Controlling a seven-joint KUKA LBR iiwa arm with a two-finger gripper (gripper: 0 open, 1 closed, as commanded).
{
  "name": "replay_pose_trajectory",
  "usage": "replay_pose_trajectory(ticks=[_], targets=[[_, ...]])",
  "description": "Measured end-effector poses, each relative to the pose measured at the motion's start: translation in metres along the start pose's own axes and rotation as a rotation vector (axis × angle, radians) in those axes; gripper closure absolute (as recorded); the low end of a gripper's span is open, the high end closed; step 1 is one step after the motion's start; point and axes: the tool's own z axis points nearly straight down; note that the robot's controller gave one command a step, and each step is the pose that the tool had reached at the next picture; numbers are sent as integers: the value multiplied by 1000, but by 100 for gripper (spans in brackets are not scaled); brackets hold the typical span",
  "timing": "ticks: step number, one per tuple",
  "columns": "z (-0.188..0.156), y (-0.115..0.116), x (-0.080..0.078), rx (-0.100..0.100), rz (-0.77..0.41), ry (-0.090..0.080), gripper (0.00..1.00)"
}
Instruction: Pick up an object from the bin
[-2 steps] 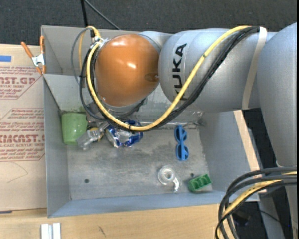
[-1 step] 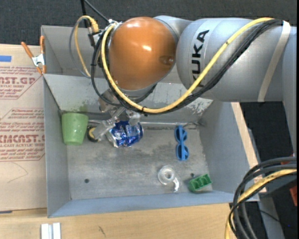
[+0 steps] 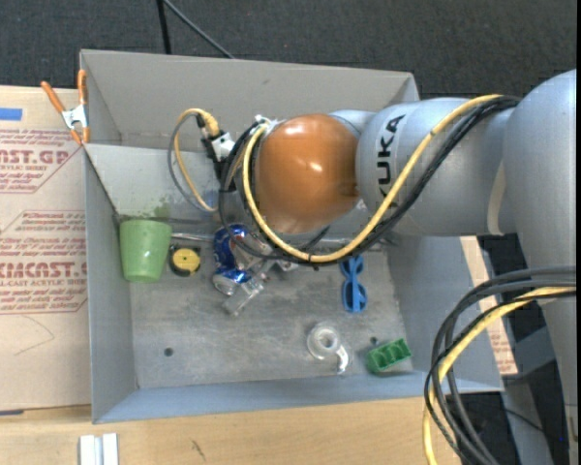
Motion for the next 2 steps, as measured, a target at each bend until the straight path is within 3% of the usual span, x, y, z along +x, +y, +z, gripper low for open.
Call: replay_pose_trajectory(ticks=[1, 2], targets=[[-6, -4, -3, 7, -2, -1, 100], [-140, -12, -27, 9, -413, 4, 100]])
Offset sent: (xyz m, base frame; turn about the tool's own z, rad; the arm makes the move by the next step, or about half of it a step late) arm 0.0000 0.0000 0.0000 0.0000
